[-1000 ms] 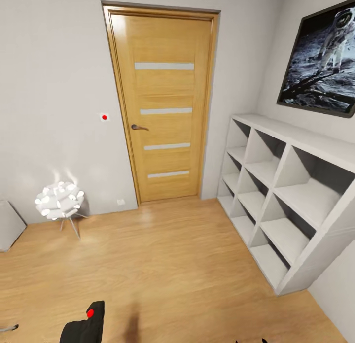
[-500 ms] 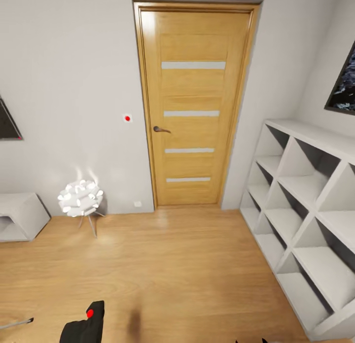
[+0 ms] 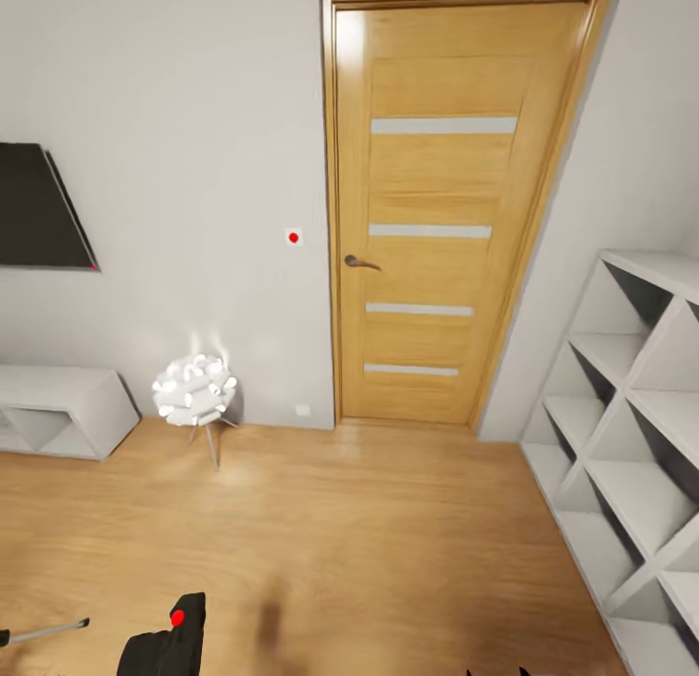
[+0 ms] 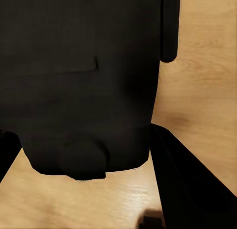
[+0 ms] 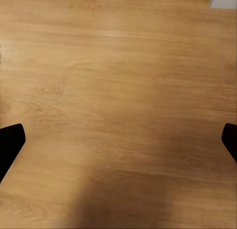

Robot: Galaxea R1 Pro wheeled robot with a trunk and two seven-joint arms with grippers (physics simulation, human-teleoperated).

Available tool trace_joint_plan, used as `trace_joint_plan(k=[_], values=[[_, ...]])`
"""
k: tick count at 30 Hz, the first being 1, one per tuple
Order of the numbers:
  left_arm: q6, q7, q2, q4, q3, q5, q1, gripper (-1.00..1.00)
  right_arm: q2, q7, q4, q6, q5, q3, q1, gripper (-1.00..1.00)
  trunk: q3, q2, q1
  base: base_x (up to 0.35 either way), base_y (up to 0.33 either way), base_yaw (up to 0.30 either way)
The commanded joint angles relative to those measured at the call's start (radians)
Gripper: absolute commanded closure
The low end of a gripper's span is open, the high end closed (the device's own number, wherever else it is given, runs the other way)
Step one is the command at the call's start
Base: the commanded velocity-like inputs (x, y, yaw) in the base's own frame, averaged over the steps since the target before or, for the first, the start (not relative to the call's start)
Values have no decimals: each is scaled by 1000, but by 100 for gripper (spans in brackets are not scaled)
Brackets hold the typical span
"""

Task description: Attach the digital camera to the camera tripod in the bedroom.

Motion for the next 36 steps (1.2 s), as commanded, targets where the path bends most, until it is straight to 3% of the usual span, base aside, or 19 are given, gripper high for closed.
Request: trace_joint_plan(k=[1, 27, 36], values=[[-2, 7, 0, 0, -9, 1, -1, 100, 0, 6, 0, -3, -2, -3, -1, -100, -2, -2, 1, 333, -161, 288], [-2, 7, 0, 0, -8, 1, -1, 100, 1, -3, 0, -3, -2, -3, -1, -100, -2, -2, 1, 301, -176, 288], [-2, 7, 0, 0, -9, 1, -1, 100, 3, -9, 0, -1, -2, -3, -1, -100, -2, -2, 1, 78, -29, 288]])
